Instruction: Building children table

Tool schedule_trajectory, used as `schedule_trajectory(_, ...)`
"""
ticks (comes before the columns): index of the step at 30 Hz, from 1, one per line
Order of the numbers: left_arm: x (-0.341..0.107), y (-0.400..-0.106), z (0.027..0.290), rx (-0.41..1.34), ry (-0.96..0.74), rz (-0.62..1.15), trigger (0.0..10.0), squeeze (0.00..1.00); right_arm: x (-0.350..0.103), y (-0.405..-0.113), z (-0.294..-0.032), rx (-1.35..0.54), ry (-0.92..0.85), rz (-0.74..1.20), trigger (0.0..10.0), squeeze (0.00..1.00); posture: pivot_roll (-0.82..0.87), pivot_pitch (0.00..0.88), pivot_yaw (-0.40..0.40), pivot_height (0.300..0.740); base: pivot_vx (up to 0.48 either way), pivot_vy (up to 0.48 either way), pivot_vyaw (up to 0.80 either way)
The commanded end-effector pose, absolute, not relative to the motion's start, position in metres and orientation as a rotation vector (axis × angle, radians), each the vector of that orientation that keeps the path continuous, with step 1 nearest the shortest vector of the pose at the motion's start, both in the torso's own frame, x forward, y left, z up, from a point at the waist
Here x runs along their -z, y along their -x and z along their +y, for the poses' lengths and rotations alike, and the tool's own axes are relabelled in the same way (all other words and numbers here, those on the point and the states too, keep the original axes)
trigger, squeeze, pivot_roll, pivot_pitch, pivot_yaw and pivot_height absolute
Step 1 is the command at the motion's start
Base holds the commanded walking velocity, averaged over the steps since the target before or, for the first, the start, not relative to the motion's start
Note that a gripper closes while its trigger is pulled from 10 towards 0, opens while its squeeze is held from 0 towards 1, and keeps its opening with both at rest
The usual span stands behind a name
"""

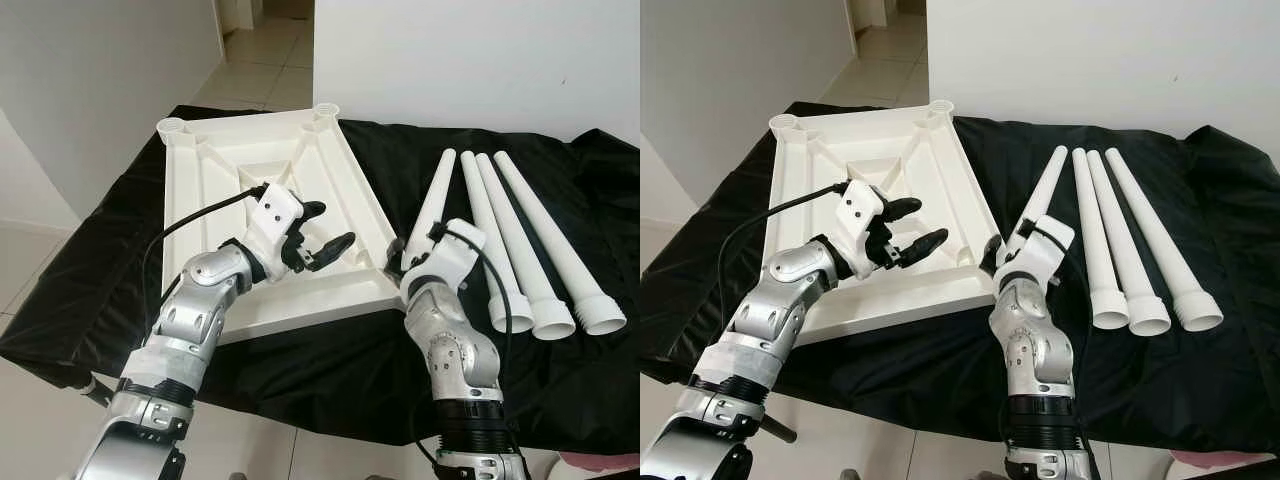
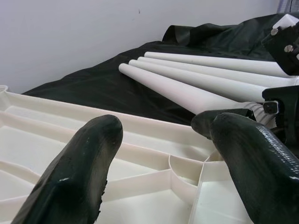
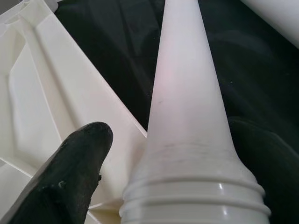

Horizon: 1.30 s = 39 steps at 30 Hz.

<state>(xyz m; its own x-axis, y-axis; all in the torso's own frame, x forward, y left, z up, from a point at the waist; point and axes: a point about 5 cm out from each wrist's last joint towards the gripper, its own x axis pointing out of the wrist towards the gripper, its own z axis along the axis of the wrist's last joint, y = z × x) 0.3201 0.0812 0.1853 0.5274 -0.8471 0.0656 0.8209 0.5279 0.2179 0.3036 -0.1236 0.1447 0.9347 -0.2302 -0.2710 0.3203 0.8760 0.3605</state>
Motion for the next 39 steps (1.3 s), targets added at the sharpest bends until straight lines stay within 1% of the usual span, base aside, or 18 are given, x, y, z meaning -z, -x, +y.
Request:
schedule_trajectory(1,-0.184,-0.321,0.083,0.957,-0.169,-0.161,10.0,0.0,-0.123,-0.294,-0.1,0.275,-0.486,0.346,10.0,0.0,-0.08,0.0,-0.003,0.74,0.0,0.0,0.0)
schedule_trajectory(2,-0.184,-0.32,0.083,0.957,-0.171,-0.159,10.0,0.0,-0.122,-0.295,-0.1,0.28,-0.486,0.358,4.4,0.0,-0.08,0.0,-0.003,0.74,0.0,0.0,0.0)
schedule_trajectory(3,-0.184,-0.32,0.082,0.957,-0.171,-0.158,10.0,0.0,-0.122,-0.296,-0.1,0.283,-0.484,0.364,4.0,0.0,-0.07,0.0,-0.006,0.74,0.0,0.0,0.0)
schedule_trajectory(4,-0.184,-0.32,0.082,0.957,-0.171,-0.158,10.0,0.0,-0.122,-0.296,-0.1,0.283,-0.484,0.364,4.0,0.0,-0.07,0.0,-0.006,0.74,0.0,0.0,0.0)
schedule_trajectory(5,-0.184,-0.32,0.083,0.956,-0.172,-0.159,10.0,0.0,-0.122,-0.297,-0.1,0.285,-0.482,0.367,0.5,0.0,-0.07,0.0,-0.008,0.74,0.0,0.0,0.0)
schedule_trajectory(6,-0.184,-0.32,0.083,0.956,-0.172,-0.159,10.0,0.0,-0.122,-0.297,-0.1,0.285,-0.482,0.367,0.5,0.0,-0.07,0.0,-0.008,0.74,0.0,0.0,0.0)
schedule_trajectory(7,-0.184,-0.32,0.083,0.954,-0.172,-0.158,10.0,0.0,-0.123,-0.297,-0.101,0.288,-0.476,0.365,0.0,0.0,-0.07,0.0,-0.009,0.74,0.0,0.0,0.0)
schedule_trajectory(16,-0.184,-0.321,0.083,0.948,-0.174,-0.158,10.0,0.0,-0.122,-0.297,-0.106,0.303,-0.471,0.362,0.0,0.0,-0.07,0.0,-0.01,0.74,0.0,0.0,0.0)
schedule_trajectory(17,-0.185,-0.321,0.083,0.948,-0.172,-0.16,10.0,0.0,-0.125,-0.298,-0.109,0.295,-0.434,0.315,0.0,0.0,-0.08,0.0,-0.011,0.74,0.0,0.0,0.0)
schedule_trajectory(18,-0.187,-0.322,0.083,0.953,-0.162,-0.165,10.0,0.0,-0.131,-0.298,-0.117,0.285,-0.37,0.208,6.7,0.0,-0.08,0.0,-0.01,0.74,0.0,0.0,0.0)
schedule_trajectory(19,-0.188,-0.323,0.082,0.958,-0.148,-0.167,10.0,0.0,-0.137,-0.297,-0.12,0.218,-0.356,0.109,10.0,0.0,-0.08,0.0,-0.01,0.74,0.0,0.0,0.0)
schedule_trajectory(22,-0.19,-0.324,0.082,0.961,-0.138,-0.168,10.0,0.0,-0.141,-0.296,-0.122,0.168,-0.35,0.046,10.0,0.0,-0.08,0.0,-0.01,0.74,0.0,0.0,0.0)
schedule_trajectory(27,-0.194,-0.33,0.078,0.985,-0.107,-0.148,10.0,0.0,-0.135,-0.296,-0.137,0.09,-0.259,-0.027,10.0,0.0,-0.08,0.0,-0.007,0.74,0.0,0.0,0.0)
schedule_trajectory(30,-0.199,-0.334,0.075,1.007,-0.051,-0.131,10.0,0.0,-0.139,-0.293,-0.139,0.03,-0.243,-0.091,10.0,0.0,-0.09,0.0,-0.004,0.74,0.0,0.0,0.0)
schedule_trajectory(31,-0.2,-0.334,0.074,1.021,-0.023,-0.128,10.0,0.38,-0.142,-0.292,-0.139,0.009,-0.232,-0.122,10.0,0.0,-0.09,0.0,-0.002,0.74,0.0,0.0,0.0)
schedule_trajectory(33,-0.2,-0.334,0.074,1.021,-0.023,-0.128,10.0,0.38,-0.142,-0.292,-0.139,0.009,-0.232,-0.122,10.0,0.0,-0.09,0.0,-0.002,0.74,0.0,0.0,0.0)
schedule_trajectory(34,-0.202,-0.335,0.074,1.034,0.009,-0.122,10.0,1.0,-0.144,-0.292,-0.139,-0.007,-0.223,-0.143,10.0,0.0,-0.09,0.0,0.003,0.74,0.0,0.0,0.0)
schedule_trajectory(39,-0.211,-0.341,0.071,1.061,0.115,-0.091,10.0,1.0,-0.154,-0.289,-0.139,-0.085,-0.15,-0.244,10.0,0.0,-0.1,0.0,0.016,0.74,0.0,0.0,0.0)
